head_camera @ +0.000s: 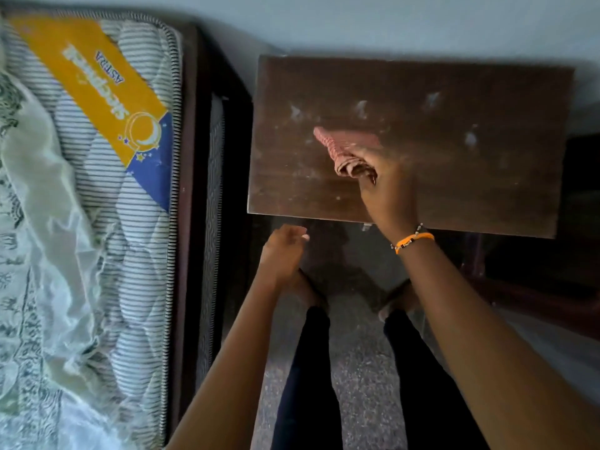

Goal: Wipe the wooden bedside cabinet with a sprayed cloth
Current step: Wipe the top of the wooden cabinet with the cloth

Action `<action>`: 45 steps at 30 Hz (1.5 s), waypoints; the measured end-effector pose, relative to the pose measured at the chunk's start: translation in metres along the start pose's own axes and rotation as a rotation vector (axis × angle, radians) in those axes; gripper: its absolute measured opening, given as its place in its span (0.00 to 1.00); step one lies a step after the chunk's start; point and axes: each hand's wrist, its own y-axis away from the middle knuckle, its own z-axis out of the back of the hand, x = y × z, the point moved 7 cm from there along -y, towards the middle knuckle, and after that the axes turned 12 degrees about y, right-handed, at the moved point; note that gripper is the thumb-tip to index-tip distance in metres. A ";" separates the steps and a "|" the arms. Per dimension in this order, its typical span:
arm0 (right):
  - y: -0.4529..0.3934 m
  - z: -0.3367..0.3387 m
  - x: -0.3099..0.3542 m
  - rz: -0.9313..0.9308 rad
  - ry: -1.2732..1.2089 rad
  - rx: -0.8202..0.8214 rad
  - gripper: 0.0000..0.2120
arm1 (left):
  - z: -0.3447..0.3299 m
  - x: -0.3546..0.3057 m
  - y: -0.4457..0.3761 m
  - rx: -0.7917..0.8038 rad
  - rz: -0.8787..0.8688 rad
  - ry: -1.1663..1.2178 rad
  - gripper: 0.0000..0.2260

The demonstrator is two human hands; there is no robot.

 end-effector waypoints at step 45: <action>-0.037 -0.233 0.070 0.367 0.604 0.206 0.31 | 0.083 0.025 -0.111 -0.204 -0.300 -0.065 0.23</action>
